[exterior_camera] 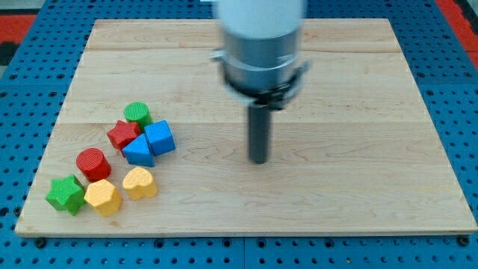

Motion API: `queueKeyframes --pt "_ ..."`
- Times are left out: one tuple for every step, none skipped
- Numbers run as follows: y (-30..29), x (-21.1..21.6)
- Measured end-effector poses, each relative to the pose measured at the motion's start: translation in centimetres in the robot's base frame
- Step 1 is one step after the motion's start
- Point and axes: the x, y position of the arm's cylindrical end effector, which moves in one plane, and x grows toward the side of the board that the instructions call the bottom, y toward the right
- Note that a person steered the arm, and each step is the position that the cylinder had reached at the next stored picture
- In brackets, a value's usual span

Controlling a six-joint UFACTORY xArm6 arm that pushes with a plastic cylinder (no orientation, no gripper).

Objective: Push the green star into the blue triangle

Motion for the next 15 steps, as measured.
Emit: queueKeyframes --pt "-2.5 -7.6" --pt "-13.7 -9.0" --pt "-15.3 -5.8" --pt "-17.2 -10.3" --pt "-25.3 -13.4" --pt "-34.1 -2.5" --pt "-35.8 6.7" --pt "-33.2 9.9" --pt "-30.8 12.4" --pt "-28.9 11.6" --pt "-26.1 10.9" --pt "-25.7 9.1" --pt "-28.7 11.5" --pt "-31.3 10.6" --pt "-25.4 7.5"
